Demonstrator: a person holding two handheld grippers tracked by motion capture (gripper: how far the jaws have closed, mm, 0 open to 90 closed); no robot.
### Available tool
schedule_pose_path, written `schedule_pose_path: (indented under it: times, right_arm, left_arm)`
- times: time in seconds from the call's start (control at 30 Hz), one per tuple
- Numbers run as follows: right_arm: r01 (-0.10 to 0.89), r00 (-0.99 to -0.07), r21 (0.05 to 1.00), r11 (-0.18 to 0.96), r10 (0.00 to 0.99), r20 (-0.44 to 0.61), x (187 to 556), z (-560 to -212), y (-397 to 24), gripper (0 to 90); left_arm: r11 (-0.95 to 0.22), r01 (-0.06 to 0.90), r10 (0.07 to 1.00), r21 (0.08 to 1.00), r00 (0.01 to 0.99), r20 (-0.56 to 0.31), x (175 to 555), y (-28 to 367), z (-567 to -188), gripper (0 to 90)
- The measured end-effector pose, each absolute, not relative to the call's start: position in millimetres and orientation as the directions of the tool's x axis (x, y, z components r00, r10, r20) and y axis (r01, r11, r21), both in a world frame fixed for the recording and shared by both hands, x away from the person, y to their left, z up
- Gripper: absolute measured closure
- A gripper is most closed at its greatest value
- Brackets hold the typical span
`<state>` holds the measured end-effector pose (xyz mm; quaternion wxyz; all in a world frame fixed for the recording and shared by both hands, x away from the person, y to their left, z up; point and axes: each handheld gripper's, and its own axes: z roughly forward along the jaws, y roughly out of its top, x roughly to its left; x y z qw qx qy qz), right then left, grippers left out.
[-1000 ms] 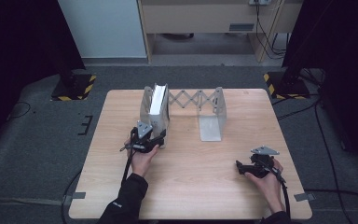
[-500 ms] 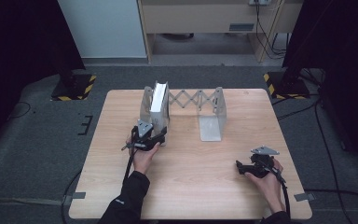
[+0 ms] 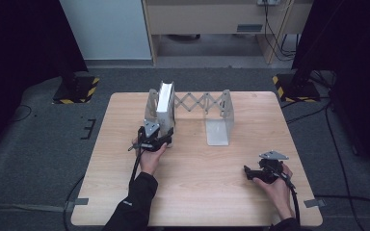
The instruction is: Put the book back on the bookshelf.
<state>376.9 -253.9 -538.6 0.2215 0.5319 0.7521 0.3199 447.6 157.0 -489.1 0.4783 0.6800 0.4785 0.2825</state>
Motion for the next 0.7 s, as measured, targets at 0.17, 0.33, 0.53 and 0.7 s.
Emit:
schedule_pose_path:
  times: [0.17,0.33,0.53,0.7]
  right_arm:
    - [0.658,-0.336,0.717,0.23,0.942,0.007,376.9,-538.6,-253.9,7.6]
    - [0.658,-0.336,0.717,0.229,0.942,0.007,376.8,-538.6,-253.9,7.6]
    - [0.658,-0.336,0.717,0.229,0.942,0.007,376.8,-538.6,-253.9,7.6]
    - [0.659,-0.336,0.717,0.229,0.942,0.007,376.8,-538.6,-253.9,7.6]
  left_arm:
    - [-0.082,0.372,0.92,0.924,0.385,-0.073,448.8,155.4,-490.7,42.1]
    - [-0.078,0.38,0.918,0.922,0.388,-0.082,448.5,156.5,-490.7,41.5]
    - [-0.093,0.388,0.903,0.917,0.42,-0.086,433.7,163.7,-475.6,36.4]
    - [-0.077,0.397,0.878,0.915,0.462,-0.127,414.3,175.3,-467.6,31.7]
